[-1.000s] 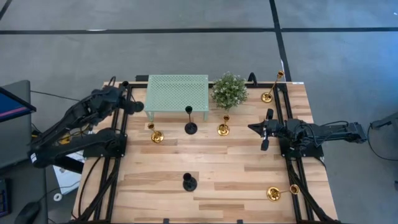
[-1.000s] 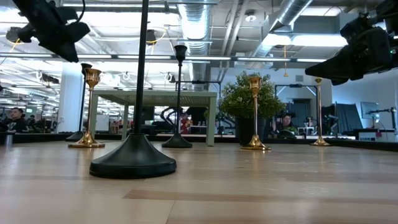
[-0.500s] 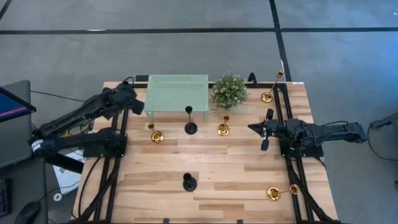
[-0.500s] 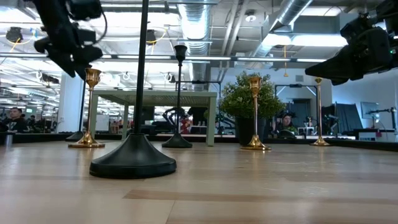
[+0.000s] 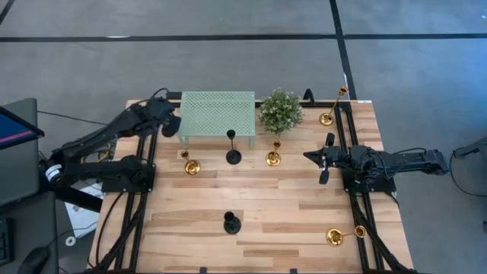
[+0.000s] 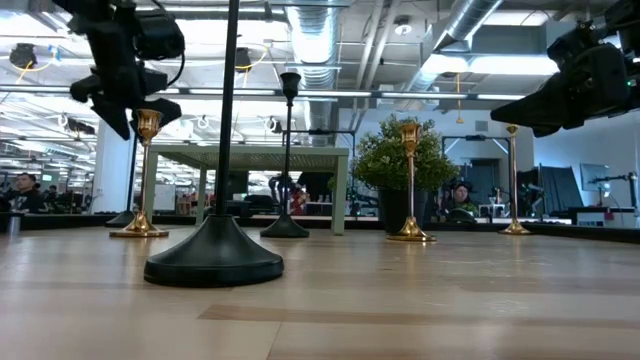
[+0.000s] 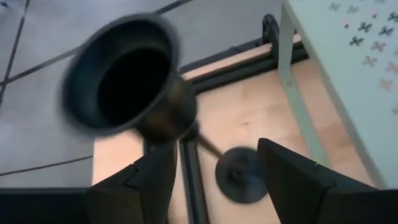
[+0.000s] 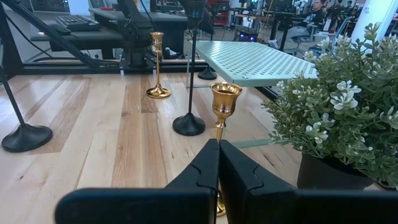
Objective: Pick & Place candle stick holders
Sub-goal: Put the black candle holder on the shelf
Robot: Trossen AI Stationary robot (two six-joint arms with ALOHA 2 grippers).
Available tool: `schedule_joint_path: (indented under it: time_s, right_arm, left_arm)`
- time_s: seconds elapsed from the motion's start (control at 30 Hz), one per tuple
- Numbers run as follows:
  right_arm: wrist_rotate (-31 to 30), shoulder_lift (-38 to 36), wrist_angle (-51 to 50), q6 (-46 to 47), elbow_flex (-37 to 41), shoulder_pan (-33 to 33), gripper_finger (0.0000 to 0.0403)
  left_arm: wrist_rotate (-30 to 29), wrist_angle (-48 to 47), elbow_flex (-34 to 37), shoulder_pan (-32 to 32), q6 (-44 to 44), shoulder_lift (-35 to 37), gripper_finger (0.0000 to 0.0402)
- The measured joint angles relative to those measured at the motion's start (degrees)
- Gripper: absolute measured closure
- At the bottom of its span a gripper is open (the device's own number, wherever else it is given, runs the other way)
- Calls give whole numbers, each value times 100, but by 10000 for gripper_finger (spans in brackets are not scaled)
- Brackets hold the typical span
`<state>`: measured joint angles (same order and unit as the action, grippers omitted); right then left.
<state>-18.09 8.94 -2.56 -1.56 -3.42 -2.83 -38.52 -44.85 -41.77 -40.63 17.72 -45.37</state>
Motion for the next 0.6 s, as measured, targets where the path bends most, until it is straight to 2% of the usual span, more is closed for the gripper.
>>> schedule_joint_path:
  time_s: [0.3, 0.6]
  right_arm:
    - [-2, 1, 1, -4, 0, 0, 403]
    - [-2, 1, 3, 2, 0, -2, 403]
  left_arm:
    - [-6, 511, 602, -198, -72, 4, 201]
    - [7, 981, 713, -191, -250, 2, 262]
